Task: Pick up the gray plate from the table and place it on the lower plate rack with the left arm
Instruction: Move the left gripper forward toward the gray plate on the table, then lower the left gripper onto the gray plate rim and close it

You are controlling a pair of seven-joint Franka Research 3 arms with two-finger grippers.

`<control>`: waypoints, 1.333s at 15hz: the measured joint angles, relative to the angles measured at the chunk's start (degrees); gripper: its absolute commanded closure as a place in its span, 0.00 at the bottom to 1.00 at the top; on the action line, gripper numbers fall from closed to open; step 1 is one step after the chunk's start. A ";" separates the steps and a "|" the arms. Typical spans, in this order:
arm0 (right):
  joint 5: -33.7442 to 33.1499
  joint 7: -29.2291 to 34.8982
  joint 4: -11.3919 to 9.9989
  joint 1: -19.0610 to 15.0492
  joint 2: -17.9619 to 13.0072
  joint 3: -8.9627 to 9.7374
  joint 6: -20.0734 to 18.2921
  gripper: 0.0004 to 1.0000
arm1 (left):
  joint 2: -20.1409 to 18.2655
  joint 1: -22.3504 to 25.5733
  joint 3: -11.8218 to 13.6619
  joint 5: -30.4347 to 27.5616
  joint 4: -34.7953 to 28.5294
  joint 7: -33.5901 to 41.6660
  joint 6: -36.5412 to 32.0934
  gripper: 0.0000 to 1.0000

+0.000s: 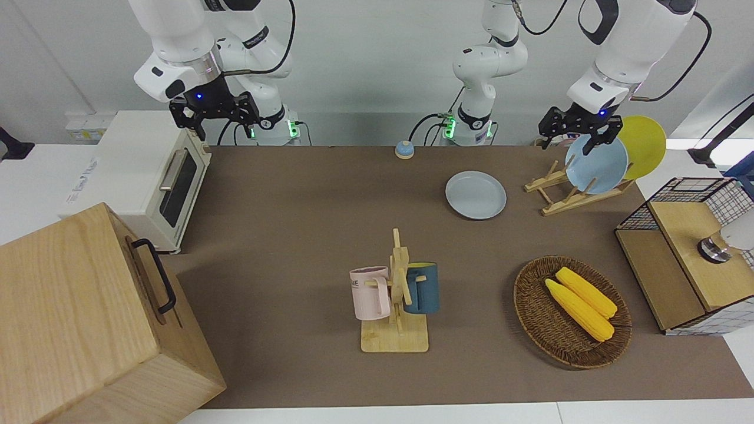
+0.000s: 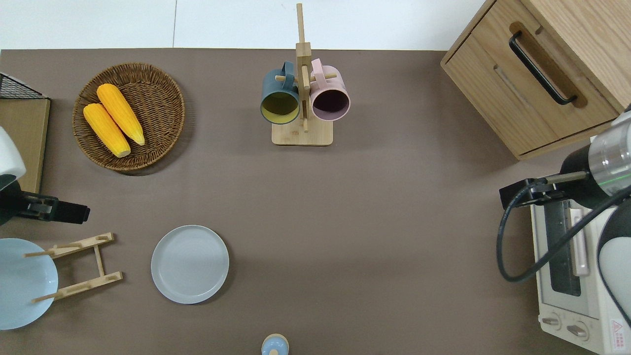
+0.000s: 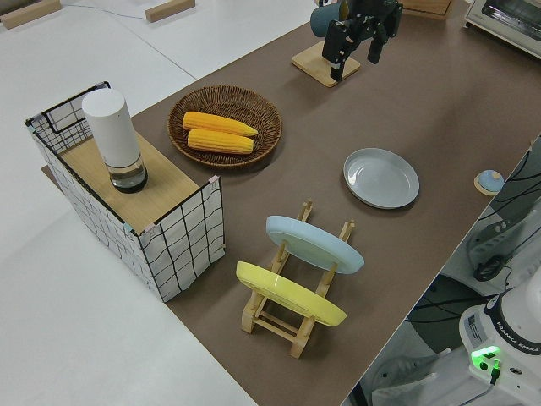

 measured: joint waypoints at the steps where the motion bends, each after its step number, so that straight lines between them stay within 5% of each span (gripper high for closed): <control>1: 0.00 0.00 0.00 0.00 0.00 0.00 0.00 0.02 | 0.01 0.00 -0.01 -0.27 -0.59 -0.13 0.10 0.01; 8: 0.00 0.00 0.00 0.00 0.00 0.00 0.00 0.02 | -0.31 -0.02 -0.15 -2.02 -8.33 -0.38 6.71 0.01; 20: 0.00 0.00 0.00 0.00 0.00 0.00 0.00 0.02 | -5.01 -0.76 -0.22 -3.28 -31.47 -0.52 27.23 0.01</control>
